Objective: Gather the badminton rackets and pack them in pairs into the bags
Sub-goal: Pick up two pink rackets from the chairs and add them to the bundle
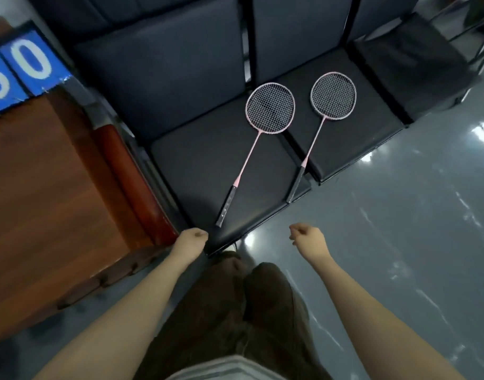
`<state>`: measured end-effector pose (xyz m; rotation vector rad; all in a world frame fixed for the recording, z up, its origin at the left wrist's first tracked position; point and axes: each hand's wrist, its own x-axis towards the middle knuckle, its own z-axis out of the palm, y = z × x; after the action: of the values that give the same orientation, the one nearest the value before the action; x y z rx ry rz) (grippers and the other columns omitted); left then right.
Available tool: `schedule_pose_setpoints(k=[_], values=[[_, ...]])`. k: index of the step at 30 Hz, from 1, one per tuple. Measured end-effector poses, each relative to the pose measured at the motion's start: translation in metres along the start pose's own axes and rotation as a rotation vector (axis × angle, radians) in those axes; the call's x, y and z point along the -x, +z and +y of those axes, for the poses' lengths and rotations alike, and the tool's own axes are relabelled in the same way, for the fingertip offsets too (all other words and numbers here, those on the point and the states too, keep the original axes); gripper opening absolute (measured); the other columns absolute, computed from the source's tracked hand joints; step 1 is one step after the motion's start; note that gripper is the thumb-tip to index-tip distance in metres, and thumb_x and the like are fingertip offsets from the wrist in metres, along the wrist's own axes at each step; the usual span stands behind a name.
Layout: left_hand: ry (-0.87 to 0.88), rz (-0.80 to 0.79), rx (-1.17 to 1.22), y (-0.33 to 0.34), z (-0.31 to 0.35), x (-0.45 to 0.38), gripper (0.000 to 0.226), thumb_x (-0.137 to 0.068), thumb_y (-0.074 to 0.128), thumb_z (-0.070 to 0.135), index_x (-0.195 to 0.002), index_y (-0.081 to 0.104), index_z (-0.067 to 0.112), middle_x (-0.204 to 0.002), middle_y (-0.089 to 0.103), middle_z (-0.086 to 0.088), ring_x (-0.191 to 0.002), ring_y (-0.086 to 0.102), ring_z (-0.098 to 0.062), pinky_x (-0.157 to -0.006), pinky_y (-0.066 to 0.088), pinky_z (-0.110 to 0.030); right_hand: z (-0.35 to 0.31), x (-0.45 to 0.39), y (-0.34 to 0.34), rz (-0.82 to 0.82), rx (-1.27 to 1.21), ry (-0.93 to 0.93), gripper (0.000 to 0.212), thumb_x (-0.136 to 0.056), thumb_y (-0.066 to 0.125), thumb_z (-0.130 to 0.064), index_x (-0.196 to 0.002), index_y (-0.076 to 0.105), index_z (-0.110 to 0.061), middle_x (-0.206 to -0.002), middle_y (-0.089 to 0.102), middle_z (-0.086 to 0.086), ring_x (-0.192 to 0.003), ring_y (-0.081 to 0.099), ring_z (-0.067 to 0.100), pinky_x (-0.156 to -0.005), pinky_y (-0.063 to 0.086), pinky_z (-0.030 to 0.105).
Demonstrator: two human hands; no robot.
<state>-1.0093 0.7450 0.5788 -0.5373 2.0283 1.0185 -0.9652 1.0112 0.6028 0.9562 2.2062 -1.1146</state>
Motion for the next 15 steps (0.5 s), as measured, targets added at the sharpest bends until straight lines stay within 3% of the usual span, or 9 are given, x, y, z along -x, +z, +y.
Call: schedule_pose_setpoints(k=[4, 10, 15], values=[[0.049, -0.013, -0.109, 0.012, 0.05, -0.039, 0.021, -0.091, 0.045, 0.015, -0.09, 0.065, 0.008, -0.105, 0.065, -0.017, -0.1, 0.059, -0.029, -0.087, 0.045, -0.035, -0.017, -0.054, -0.024, 0.015, -0.015, 0.019, 0.028, -0.09, 0.042, -0.007, -0.105, 0.061, 0.008, -0.092, 0.065, 0.025, -0.087, 0.06, 0.04, -0.081, 0.049, 0.045], [0.116, 0.011, -0.221, 0.046, 0.094, -0.115, 0.027, -0.092, 0.047, 0.02, -0.115, 0.06, 0.015, -0.114, 0.061, -0.006, -0.108, 0.055, -0.024, -0.09, 0.042, -0.028, -0.029, -0.152, -0.032, 0.011, 0.01, -0.004, 0.031, -0.093, 0.046, -0.015, -0.121, 0.056, -0.007, -0.107, 0.064, 0.011, -0.089, 0.058, 0.023, -0.075, 0.043, 0.029], [0.161, 0.056, -0.495, 0.074, 0.1, -0.198, 0.043, -0.093, 0.047, 0.033, -0.136, 0.042, 0.024, -0.133, 0.045, -0.007, -0.117, 0.045, -0.028, -0.1, 0.038, -0.041, -0.01, -0.245, -0.024, -0.001, 0.199, -0.039, 0.049, -0.088, 0.057, -0.026, -0.134, 0.042, -0.017, -0.125, 0.051, 0.013, -0.109, 0.053, 0.031, -0.091, 0.047, 0.043]])
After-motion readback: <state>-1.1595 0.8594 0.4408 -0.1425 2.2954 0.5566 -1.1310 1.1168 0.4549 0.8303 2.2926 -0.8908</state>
